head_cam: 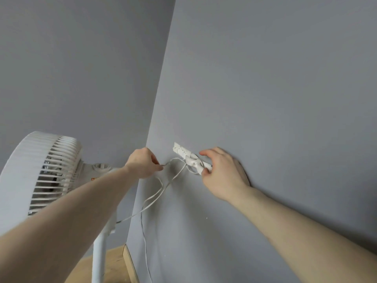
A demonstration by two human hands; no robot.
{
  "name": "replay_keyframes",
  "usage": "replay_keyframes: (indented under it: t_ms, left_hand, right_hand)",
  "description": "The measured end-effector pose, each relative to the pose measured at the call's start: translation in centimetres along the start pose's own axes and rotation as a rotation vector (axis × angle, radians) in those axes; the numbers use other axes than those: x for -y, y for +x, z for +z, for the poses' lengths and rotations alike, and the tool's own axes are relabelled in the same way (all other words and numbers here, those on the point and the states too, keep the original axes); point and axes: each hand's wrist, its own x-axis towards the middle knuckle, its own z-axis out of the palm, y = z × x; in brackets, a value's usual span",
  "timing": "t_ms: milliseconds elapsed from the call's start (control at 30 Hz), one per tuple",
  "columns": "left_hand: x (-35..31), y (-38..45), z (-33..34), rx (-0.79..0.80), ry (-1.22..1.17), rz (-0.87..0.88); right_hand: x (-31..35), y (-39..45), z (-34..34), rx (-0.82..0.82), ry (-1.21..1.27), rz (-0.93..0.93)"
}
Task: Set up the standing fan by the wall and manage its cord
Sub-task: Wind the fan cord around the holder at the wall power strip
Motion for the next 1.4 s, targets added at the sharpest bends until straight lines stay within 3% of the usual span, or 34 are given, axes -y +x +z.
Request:
replay_keyframes:
  t_ms: [167, 467, 633, 800, 1033, 1233, 1400]
  left_hand:
    - [-2.8, 0.7, -1.4, -0.088, 0.011, 0.05]
    - [-5.9, 1.4, -5.5, -0.332, -0.104, 0.175]
    - [-7.5, 1.1, -7.6, -0.378, -0.16, 0.317]
    - [-10.2, 0.0, -8.9, -0.38, -0.064, 0.54]
    - [-14.6, -3.0, -10.5, -0.394, 0.282, 0.841]
    - [-14.6, -3.6, -14.7, -0.49, 0.454, 0.719]
    - [-14.4, -3.7, -17.9, -0.547, 0.291, 0.554]
  right_hand:
    - [0.1, 0.1, 1.5, 0.093, -0.059, 0.0]
    - [0.2, -0.4, 1.8, 0.087, -0.14, -0.016]
    - [0.3, -0.7, 1.9, 0.087, -0.168, -0.028]
    - [0.3, -0.7, 1.9, 0.096, -0.168, -0.033]
    - [0.5, -0.8, 2.2, 0.108, -0.216, -0.026]
    - [1.1, -1.0, 2.1, 0.139, -0.27, -0.003]
    - [1.4, -1.1, 2.1, 0.174, -0.302, 0.004]
